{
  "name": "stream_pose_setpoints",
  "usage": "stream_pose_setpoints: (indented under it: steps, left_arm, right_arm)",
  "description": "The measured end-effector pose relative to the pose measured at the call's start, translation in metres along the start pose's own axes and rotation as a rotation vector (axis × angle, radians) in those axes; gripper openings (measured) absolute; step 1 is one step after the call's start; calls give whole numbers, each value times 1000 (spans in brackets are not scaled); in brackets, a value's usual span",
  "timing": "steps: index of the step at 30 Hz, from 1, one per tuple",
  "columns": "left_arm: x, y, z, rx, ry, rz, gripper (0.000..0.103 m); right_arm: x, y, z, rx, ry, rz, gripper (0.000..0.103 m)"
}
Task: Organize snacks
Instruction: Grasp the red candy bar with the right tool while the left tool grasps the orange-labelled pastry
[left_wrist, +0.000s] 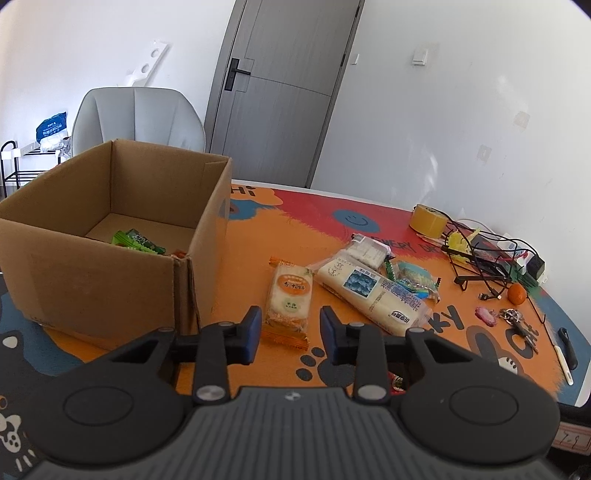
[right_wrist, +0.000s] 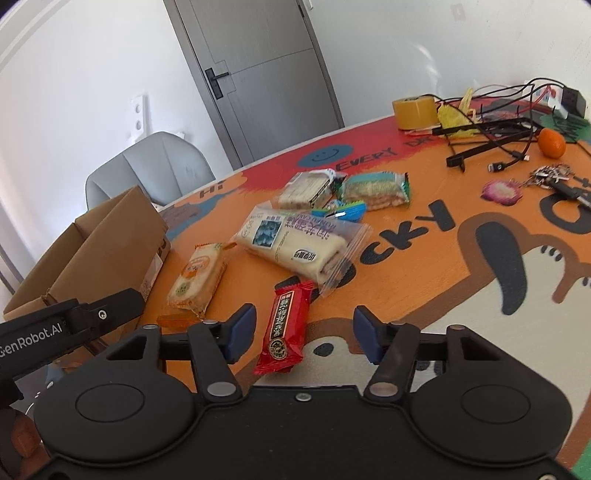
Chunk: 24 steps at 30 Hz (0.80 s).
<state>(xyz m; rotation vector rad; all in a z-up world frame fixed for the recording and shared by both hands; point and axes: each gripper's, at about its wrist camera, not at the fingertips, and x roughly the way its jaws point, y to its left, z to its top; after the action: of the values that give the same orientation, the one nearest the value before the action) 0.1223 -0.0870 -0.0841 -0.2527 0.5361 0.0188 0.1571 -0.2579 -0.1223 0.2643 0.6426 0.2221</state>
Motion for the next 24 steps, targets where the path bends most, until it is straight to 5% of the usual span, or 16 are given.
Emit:
stream_pose_setpoints:
  steps: [3, 10, 24]
  left_arm:
    - [5, -3, 0, 8, 11, 0, 33]
    - [14, -16, -1, 38, 17, 3, 33]
    - [37, -39, -2, 94, 43, 8, 43]
  right_arm:
    - [3, 2, -1, -13, -4, 10, 58]
    - [2, -13, 0, 4, -4, 23, 24]
    - [-13, -52, 5, 85, -47, -40, 24]
